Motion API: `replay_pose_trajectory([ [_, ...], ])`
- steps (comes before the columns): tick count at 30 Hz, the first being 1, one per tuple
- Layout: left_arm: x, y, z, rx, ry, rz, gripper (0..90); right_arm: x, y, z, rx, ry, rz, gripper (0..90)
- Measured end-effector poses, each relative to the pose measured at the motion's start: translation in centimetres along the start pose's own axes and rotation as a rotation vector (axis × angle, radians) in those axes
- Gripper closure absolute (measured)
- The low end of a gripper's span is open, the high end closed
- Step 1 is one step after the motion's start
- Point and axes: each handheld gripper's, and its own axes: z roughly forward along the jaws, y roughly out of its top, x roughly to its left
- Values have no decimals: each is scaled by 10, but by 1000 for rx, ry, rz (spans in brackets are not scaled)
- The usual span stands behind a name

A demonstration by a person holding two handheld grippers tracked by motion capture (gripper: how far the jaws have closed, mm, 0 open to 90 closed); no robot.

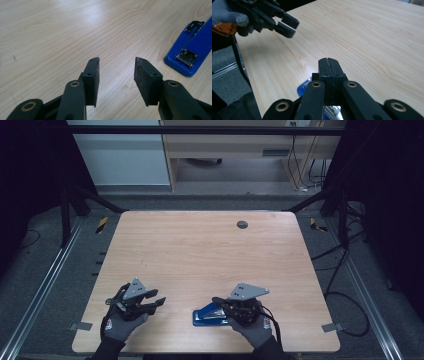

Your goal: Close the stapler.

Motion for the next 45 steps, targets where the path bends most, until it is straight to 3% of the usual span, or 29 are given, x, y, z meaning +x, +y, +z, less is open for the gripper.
replay_pose_trajectory([
  [7, -1, 0, 0, -2, 2, 0, 557, -12, -15, -8, 23, -23, 33, 900],
  [21, -3, 0, 1, 0, -4, 5, 555, -23, -34, -7, 71, -43, 70, 900],
  [27, -2, -1, 2, 7, -7, 5, 555, -23, -38, -3, 94, -46, 73, 900],
  [45, -4, -1, 2, 8, -2, 9, 555, -25, -48, -2, 97, -55, 84, 900],
])
